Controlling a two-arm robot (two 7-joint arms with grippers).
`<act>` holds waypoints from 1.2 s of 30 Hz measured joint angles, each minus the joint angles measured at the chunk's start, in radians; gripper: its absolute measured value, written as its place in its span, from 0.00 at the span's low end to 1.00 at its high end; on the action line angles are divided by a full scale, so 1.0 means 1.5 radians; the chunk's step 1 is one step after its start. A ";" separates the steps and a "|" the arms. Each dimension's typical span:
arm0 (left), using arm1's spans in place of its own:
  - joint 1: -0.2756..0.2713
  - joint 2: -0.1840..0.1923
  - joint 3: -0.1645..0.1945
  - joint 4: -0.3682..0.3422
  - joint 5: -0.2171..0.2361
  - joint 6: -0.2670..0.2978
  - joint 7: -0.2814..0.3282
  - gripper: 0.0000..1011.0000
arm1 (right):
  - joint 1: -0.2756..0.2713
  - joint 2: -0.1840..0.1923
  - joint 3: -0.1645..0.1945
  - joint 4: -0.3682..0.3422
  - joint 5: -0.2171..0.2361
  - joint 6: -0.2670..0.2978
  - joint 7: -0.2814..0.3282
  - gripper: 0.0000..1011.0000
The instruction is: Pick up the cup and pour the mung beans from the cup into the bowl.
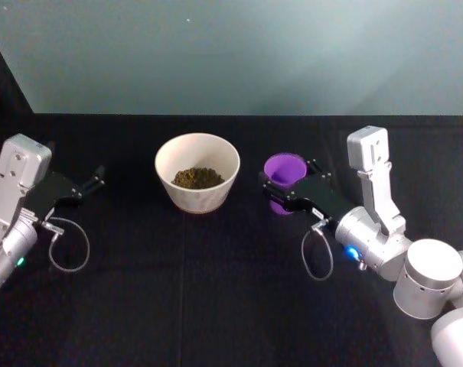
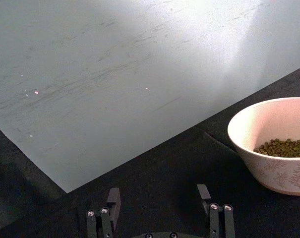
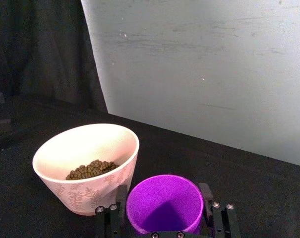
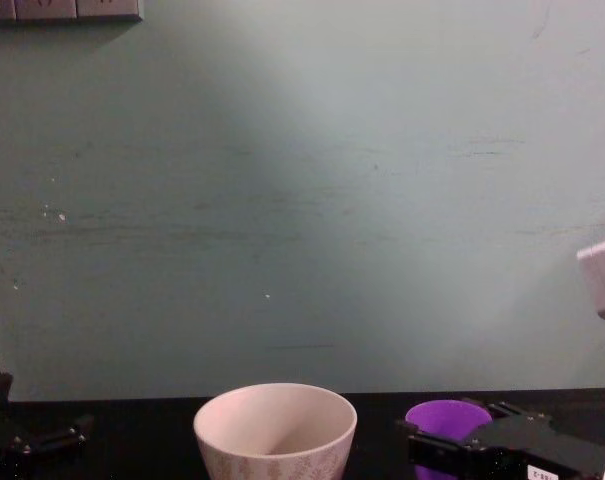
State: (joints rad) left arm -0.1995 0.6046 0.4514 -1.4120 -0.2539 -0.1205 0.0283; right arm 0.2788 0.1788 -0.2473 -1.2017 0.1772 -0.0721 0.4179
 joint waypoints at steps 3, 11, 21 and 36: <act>0.000 0.000 0.000 0.000 0.000 0.000 0.000 0.99 | 0.000 0.000 -0.002 0.002 0.008 -0.005 -0.002 0.94; 0.000 0.000 0.000 0.000 0.000 0.000 0.000 0.99 | 0.000 0.008 -0.010 -0.009 0.021 -0.007 -0.011 0.99; 0.000 0.000 0.000 0.000 0.000 0.000 0.000 0.99 | -0.012 0.032 0.004 -0.109 0.038 0.020 -0.046 0.99; 0.000 0.000 0.000 0.000 0.000 0.000 0.000 0.99 | 0.026 0.047 0.042 -0.090 0.011 0.085 -0.134 0.99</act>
State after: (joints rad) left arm -0.1995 0.6047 0.4514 -1.4120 -0.2539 -0.1205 0.0283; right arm 0.3181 0.2498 -0.1838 -1.3365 0.1934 0.0560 0.2162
